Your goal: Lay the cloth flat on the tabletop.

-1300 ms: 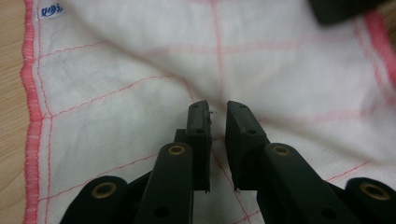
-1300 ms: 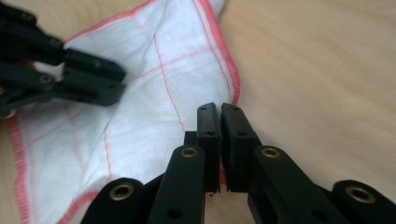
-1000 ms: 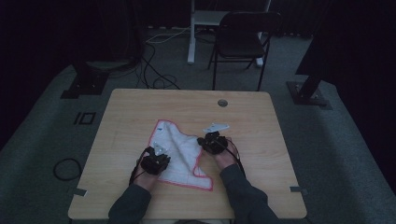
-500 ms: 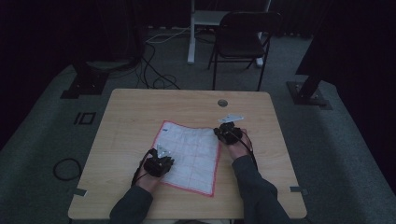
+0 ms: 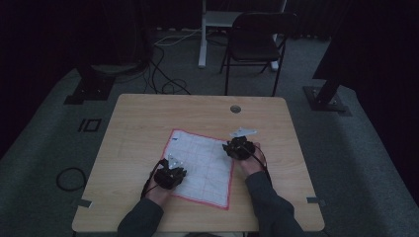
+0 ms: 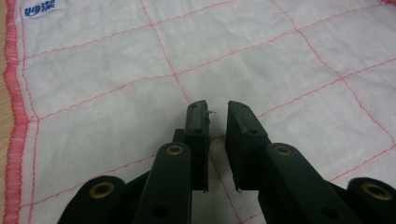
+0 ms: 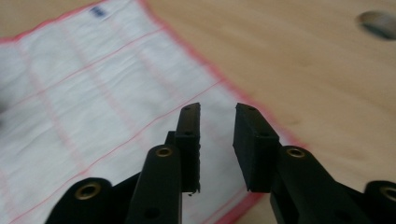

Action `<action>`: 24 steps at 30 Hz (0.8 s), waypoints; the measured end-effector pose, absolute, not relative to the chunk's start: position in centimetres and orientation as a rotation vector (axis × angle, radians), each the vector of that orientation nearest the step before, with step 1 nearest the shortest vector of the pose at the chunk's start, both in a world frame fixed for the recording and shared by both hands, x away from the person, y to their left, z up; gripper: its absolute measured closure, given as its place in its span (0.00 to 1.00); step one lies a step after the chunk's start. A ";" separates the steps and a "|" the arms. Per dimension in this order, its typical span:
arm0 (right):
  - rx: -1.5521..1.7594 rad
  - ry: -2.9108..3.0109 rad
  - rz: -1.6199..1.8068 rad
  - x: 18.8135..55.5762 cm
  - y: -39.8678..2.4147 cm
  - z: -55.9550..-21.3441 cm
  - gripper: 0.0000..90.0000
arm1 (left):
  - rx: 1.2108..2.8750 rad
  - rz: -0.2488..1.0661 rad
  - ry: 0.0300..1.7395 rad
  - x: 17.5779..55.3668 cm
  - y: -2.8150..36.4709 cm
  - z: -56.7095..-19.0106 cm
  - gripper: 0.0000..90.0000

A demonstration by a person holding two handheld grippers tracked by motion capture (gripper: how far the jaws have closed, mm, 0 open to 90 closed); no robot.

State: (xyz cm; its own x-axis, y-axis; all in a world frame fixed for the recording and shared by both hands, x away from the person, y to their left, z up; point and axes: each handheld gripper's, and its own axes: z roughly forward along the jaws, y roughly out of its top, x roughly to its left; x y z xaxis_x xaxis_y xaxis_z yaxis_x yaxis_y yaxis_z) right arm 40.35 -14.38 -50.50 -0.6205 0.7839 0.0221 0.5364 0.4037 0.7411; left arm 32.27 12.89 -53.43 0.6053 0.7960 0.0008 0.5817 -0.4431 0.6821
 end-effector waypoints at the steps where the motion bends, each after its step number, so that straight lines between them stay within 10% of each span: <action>1: 1.134 2.348 1.054 39.8 -14.1 -50.8 0.77 | 2.179 0.424 1.083 32.2 12.8 -53.4 0.88; 24: 1.041 2.443 0.984 33.1 -13.5 -53.9 0.54 | 2.132 0.359 1.095 31.3 12.6 -53.6 0.83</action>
State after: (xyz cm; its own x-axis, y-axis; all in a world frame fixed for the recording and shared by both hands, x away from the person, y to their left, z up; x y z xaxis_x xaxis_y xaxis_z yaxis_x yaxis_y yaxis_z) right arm 33.06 -13.55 -53.86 -0.6887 0.7249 -0.0128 0.5136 0.5003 0.6971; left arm 31.29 12.61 -53.60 0.6034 0.7944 -0.0687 0.5996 -0.3953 0.6958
